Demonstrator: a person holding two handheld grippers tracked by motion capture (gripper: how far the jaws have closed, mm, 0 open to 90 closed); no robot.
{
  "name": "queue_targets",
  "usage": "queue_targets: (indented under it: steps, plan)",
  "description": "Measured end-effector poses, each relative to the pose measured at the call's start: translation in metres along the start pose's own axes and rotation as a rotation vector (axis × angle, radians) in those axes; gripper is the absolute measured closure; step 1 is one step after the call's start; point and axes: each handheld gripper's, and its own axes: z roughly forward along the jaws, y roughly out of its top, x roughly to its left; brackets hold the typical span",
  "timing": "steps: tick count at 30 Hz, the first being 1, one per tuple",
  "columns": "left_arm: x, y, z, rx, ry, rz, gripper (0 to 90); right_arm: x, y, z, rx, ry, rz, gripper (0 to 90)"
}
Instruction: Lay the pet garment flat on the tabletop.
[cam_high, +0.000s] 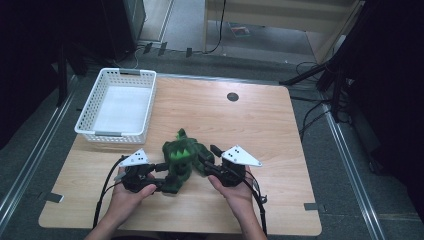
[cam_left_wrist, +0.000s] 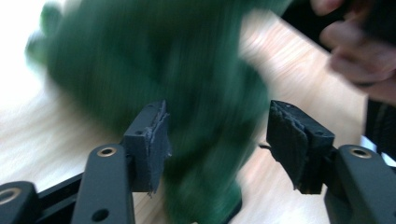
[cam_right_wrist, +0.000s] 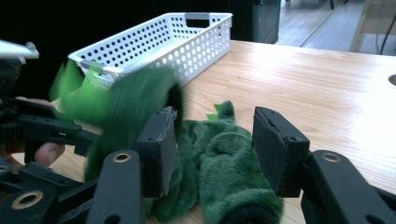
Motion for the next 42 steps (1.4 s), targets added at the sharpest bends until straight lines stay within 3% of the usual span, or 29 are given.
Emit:
queue_targets:
  steps: [4, 6, 9, 10, 11, 13, 15, 18, 20, 24, 28, 29, 33, 37, 40, 41, 42]
  plan:
    - [-0.008, 0.003, 0.002, -0.007, 0.048, 0.022, 36.3, 0.005, 0.000, 0.003, 0.007, 0.021, -0.009, 50.2]
    - [-0.010, 0.003, 0.007, 0.021, 0.094, 0.040, 37.2, 0.012, -0.003, 0.007, 0.031, 0.044, -0.033, 50.1]
    - [-0.007, 0.004, 0.004, -0.006, 0.096, 0.013, 40.4, 0.015, -0.004, 0.010, 0.044, 0.049, -0.048, 50.1]
    - [-0.005, 0.005, 0.001, -0.022, 0.089, 0.008, 46.7, 0.016, -0.005, 0.011, 0.047, 0.052, -0.057, 50.2]
    - [-0.003, 0.006, -0.003, -0.033, 0.084, -0.001, 63.1, 0.018, -0.005, 0.011, 0.051, 0.060, -0.059, 51.0]
    - [0.001, 0.008, -0.009, -0.048, 0.078, -0.013, 75.2, 0.018, -0.006, 0.012, 0.052, 0.065, -0.059, 51.4]
    - [0.005, 0.010, -0.015, -0.056, 0.063, -0.021, 80.9, 0.017, -0.006, 0.012, 0.057, 0.065, -0.058, 52.3]
    - [0.009, 0.014, -0.024, -0.065, 0.039, -0.011, 82.7, 0.016, -0.007, 0.012, 0.061, 0.060, -0.057, 53.0]
    - [0.009, 0.018, -0.032, -0.074, 0.002, 0.010, 83.2, 0.016, -0.007, 0.012, 0.060, 0.059, -0.066, 53.7]
    - [0.006, 0.027, -0.043, -0.062, -0.116, 0.088, 82.9, 0.019, -0.006, 0.012, 0.051, 0.069, -0.091, 53.6]
    - [0.004, 0.029, -0.044, -0.021, -0.208, 0.134, 82.9, 0.025, -0.006, 0.013, 0.035, 0.113, -0.129, 51.4]
    - [0.005, 0.027, -0.040, -0.002, -0.213, 0.131, 82.9, 0.029, -0.007, 0.013, 0.025, 0.143, -0.151, 48.4]
    - [0.006, 0.025, -0.034, 0.014, -0.250, 0.123, 82.6, 0.033, -0.007, 0.017, 0.024, 0.186, -0.157, 48.0]
    - [0.003, 0.023, -0.030, 0.028, -0.288, 0.138, 82.4, 0.031, -0.012, 0.025, 0.047, 0.231, -0.123, 58.2]
    - [0.003, 0.023, -0.029, 0.037, -0.314, 0.151, 82.1, 0.026, -0.014, 0.029, 0.067, 0.339, -0.074, 77.4]
    - [0.003, 0.023, -0.028, 0.039, -0.319, 0.148, 81.9, 0.026, -0.014, 0.029, 0.071, 0.353, -0.070, 82.0]
    - [0.003, 0.023, -0.028, 0.040, -0.310, 0.141, 81.5, 0.025, -0.014, 0.027, 0.080, 0.325, -0.070, 86.5]
